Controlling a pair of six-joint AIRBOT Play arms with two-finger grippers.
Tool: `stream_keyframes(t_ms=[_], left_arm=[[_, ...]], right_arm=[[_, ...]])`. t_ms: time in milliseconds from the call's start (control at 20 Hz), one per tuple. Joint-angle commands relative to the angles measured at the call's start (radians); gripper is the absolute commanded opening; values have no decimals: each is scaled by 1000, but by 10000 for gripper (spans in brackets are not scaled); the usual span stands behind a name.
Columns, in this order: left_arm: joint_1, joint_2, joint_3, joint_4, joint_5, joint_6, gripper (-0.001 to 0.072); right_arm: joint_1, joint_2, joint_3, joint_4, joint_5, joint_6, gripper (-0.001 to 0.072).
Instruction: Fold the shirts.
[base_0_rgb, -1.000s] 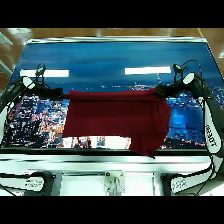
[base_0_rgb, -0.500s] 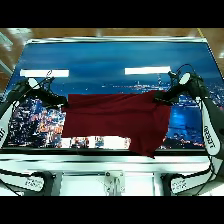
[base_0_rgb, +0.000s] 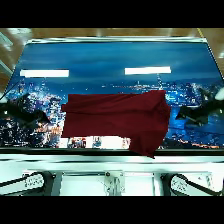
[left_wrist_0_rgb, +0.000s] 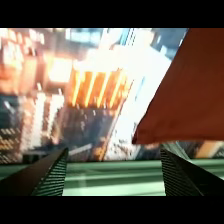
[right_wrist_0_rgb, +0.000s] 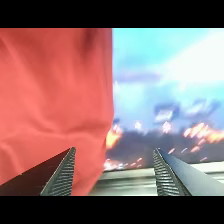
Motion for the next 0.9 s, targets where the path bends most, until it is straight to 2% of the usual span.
stream_keyframes(t_ms=[0,150,300,700,750,800,850], left_arm=[[135,90,-259,-166,58,97,667],[114,85,-330,-257,147,125,666],[45,79,-356,-274,237,124,665],[-120,11,-363,-404,354,125,638],[-135,0,-364,-404,351,125,583],[-149,-9,-364,-404,347,125,432],[-158,-16,-364,-404,344,125,426]], right_arm=[[-106,134,-247,163,-143,-22,620],[-105,146,-284,195,-180,-23,620],[-105,146,-284,214,-172,-28,620],[-105,146,-315,207,-135,-38,620],[-105,146,-336,207,-131,-40,620],[-105,146,-359,207,-130,-43,621],[-105,146,-377,208,-129,-48,621]])
